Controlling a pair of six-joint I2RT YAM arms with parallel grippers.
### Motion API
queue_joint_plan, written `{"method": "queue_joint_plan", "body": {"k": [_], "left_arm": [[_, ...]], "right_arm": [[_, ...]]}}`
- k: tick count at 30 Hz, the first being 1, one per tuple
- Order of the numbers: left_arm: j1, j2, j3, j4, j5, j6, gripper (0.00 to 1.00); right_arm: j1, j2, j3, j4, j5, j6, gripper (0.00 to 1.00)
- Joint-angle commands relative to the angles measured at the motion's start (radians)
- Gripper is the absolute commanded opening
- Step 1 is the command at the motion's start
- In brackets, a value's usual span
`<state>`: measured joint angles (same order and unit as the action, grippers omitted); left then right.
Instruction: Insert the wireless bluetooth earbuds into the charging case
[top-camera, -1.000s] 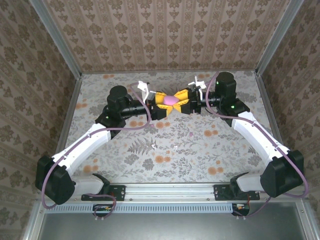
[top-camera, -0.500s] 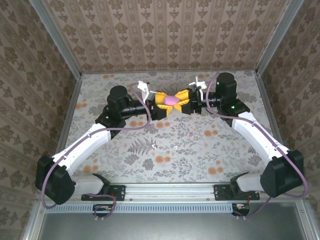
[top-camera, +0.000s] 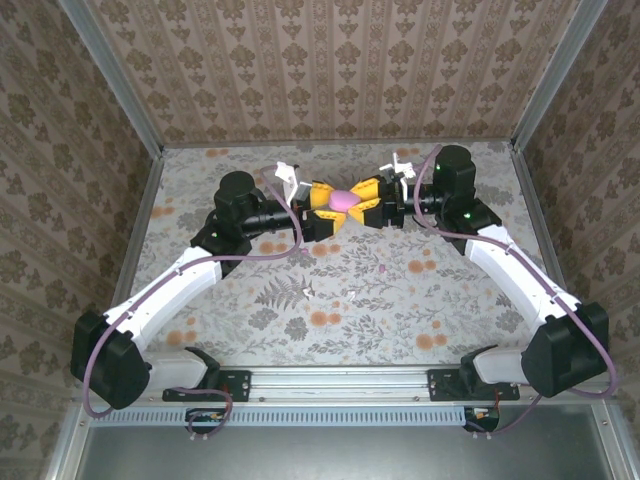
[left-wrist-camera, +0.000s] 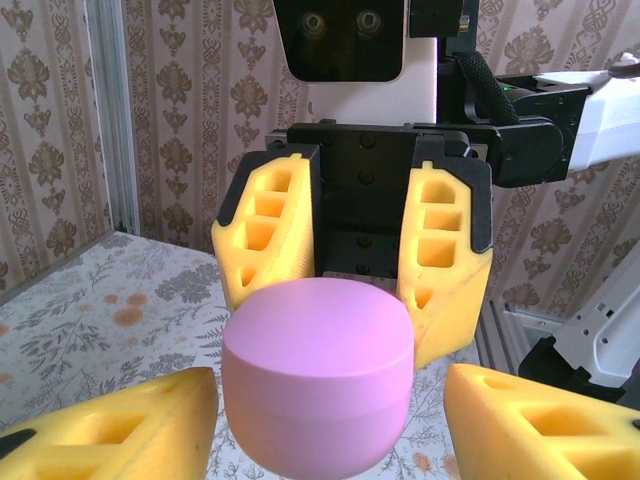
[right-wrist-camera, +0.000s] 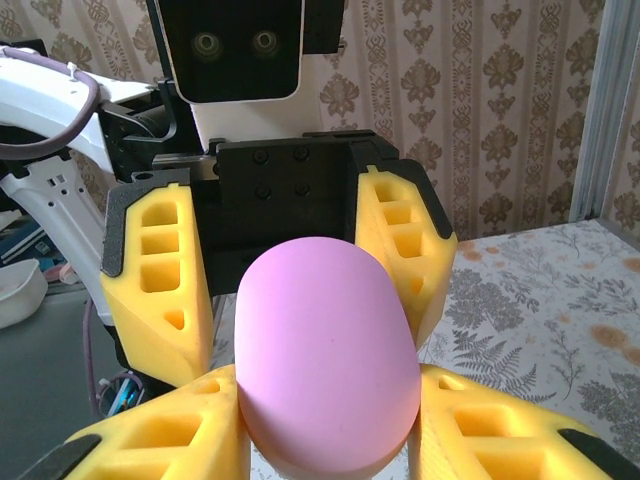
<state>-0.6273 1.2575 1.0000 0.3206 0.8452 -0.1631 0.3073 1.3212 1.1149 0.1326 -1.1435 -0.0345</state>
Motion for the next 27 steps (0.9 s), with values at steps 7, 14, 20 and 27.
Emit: {"method": "queue_joint_plan", "body": {"k": [7,14,20,27], "left_arm": [[-0.004,0.003,0.017,0.004,0.036,0.008,0.51],[-0.004,0.010,0.018,0.006,0.039,0.005,0.53],[-0.006,0.010,0.019,0.002,0.035,0.008,0.59],[-0.008,0.012,0.023,0.011,0.035,0.002,0.56]], "right_arm": [[-0.005,-0.022,-0.019,0.037,0.001,0.014,0.39],[-0.004,-0.020,-0.016,0.056,0.001,0.029,0.39],[-0.004,-0.021,-0.015,0.076,0.004,0.040,0.39],[-0.004,-0.016,-0.014,0.058,0.003,0.032,0.40]]}}
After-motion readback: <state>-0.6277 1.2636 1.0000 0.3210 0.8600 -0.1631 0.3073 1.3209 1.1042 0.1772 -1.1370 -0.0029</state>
